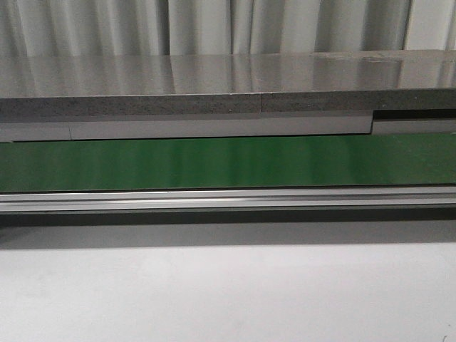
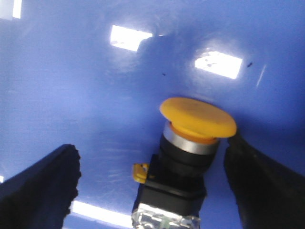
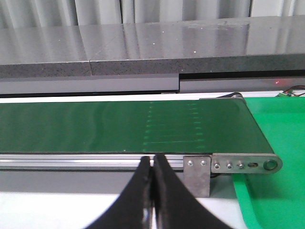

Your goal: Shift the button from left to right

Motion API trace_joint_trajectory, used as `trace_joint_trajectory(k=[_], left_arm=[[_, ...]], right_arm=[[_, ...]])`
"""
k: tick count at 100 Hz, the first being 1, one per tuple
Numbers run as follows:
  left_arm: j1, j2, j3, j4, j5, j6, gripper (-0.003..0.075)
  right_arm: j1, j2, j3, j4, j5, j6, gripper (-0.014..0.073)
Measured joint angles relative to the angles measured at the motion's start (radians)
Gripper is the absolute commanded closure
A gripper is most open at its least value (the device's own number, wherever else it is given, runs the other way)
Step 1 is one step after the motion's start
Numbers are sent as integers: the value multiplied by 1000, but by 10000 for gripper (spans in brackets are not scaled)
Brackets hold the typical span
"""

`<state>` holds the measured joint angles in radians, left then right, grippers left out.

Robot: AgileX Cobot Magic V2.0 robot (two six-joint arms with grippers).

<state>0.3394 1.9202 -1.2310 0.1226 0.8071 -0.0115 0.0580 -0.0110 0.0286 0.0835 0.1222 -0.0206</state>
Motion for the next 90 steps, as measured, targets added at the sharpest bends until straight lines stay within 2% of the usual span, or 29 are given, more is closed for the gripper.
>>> trace_joint_trajectory(k=[21, 35, 47, 90], left_arm=[[0, 14, 4, -18, 9, 0, 550], [0, 14, 4, -16, 15, 0, 685], [0, 14, -6, -16, 31, 0, 724], [0, -56, -208, -42, 151, 0, 724]], right_arm=[[0, 0, 0, 0, 0, 0, 662], [0, 0, 0, 0, 0, 0, 662], [0, 0, 0, 0, 0, 0, 662], [0, 0, 0, 0, 0, 0, 662]])
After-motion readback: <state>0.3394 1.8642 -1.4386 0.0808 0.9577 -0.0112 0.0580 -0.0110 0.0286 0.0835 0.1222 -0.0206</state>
